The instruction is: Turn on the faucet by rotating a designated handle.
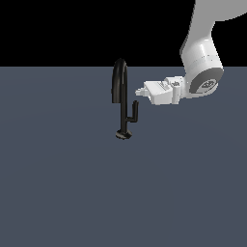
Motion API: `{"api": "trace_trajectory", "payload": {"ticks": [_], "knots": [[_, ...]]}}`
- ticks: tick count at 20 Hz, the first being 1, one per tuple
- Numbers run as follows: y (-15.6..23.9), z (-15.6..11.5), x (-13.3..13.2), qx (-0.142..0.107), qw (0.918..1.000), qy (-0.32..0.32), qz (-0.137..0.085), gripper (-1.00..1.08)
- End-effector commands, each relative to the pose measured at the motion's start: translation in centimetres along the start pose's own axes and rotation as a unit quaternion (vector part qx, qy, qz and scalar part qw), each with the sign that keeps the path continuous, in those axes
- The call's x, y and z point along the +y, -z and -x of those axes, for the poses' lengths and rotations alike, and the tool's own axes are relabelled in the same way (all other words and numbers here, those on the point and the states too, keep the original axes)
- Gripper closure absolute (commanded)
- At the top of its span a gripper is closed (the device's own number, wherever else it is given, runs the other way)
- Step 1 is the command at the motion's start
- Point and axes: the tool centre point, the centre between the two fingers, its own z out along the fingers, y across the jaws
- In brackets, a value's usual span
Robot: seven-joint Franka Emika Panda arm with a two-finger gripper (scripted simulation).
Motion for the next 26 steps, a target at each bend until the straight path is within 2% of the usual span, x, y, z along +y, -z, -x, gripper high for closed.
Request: {"api": "trace_trajectory", "payload": {"ticks": [1, 5, 10, 16, 26], "knots": [[-0.2, -1.6, -0.3, -0.019, 0.9994, -0.020, -0.020, 1.08], [-0.6, -3.5, -0.5, -0.039, 0.9974, -0.043, -0.043, 1.08], [-0.8, -4.7, -0.6, -0.052, 0.9954, -0.057, -0.057, 1.08], [-0.9, -4.8, -0.6, -0.053, 0.9953, -0.058, -0.057, 1.08], [-1.1, -3.8, 1.5, -0.053, 0.9953, -0.058, -0.057, 1.08]]}}
